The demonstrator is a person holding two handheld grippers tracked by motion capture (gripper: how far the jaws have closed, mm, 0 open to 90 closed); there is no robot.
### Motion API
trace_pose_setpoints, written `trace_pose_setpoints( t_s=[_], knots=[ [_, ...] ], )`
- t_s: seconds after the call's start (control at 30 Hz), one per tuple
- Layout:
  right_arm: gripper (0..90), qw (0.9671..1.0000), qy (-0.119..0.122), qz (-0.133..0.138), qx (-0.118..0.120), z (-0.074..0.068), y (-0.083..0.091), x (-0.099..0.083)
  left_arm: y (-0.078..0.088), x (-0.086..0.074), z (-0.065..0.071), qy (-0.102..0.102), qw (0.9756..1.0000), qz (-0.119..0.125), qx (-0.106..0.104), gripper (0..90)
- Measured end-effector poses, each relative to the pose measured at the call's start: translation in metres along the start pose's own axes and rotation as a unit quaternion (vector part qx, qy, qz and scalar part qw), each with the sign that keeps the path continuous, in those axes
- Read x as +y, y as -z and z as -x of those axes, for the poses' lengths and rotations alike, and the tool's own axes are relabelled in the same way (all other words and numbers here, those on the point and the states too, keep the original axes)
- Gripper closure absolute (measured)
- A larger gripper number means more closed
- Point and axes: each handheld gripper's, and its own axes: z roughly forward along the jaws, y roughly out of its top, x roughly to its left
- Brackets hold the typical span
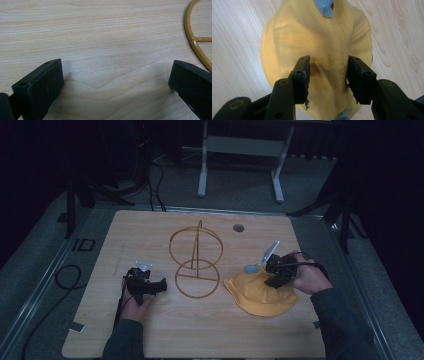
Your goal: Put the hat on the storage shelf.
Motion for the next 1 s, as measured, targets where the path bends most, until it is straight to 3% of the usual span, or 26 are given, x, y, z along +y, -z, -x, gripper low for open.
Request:
trace_pose_setpoints(
  t_s=[0.33,0.4,0.5,0.63,1.0],
  knots=[
    [64.9,0.9992,0.029,-0.028,0.002,0.0,-0.002,0.007,0.0,0.0,0.0,0.0,1.0,0.0,0.0,0.0],
    [75.2,0.9986,0.038,-0.038,0.004,-0.001,-0.001,0.009,0.0,0.0,0.0,0.002,1.0,0.002,0.0,0.0],
    [82.2,0.9978,0.049,-0.044,-0.002,-0.003,0.0,0.011,0.0,0.0,0.0,0.002,1.0,0.002,0.0,0.0],
    [83.6,0.997,0.061,-0.048,-0.009,-0.006,0.004,0.013,0.0,0.0,0.0,0.002,1.0,0.002,0.0,0.0],
    [83.6,0.9971,0.063,-0.036,-0.025,-0.004,0.02,0.011,0.0,0.0,0.0,0.002,1.0,0.002,0.0,0.0]
  ],
)
